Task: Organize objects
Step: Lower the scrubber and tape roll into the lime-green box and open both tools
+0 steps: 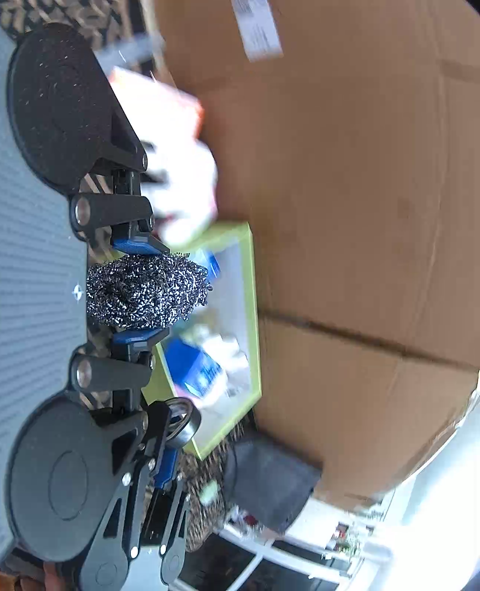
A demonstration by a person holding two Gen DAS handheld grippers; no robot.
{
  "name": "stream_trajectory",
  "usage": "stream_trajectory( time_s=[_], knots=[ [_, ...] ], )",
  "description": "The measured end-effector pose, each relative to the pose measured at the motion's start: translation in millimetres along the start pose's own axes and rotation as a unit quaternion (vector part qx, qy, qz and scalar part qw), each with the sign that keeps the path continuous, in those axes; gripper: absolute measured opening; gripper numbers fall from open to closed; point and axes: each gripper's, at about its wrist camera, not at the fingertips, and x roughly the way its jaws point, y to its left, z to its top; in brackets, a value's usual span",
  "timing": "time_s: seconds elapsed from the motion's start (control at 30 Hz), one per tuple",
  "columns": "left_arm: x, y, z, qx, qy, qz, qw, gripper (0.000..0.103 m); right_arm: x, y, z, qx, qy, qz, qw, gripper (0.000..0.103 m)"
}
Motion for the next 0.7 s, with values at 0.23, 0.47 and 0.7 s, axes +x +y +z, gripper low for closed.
stream_trajectory(
  time_s=[0.23,0.47,0.7],
  knots=[
    [70,-34,34,0.013,0.001,0.0,0.9999,0.04,15,-73,18,0.022,-0.006,-0.098,0.995,0.018],
    [130,-38,44,-0.009,0.029,0.011,0.9995,0.04,61,-122,14,0.036,0.019,-0.131,0.991,0.018],
    [155,-32,44,-0.016,0.034,0.014,0.9992,0.052,87,-138,1,0.029,0.031,-0.104,0.994,0.018]
  ],
)
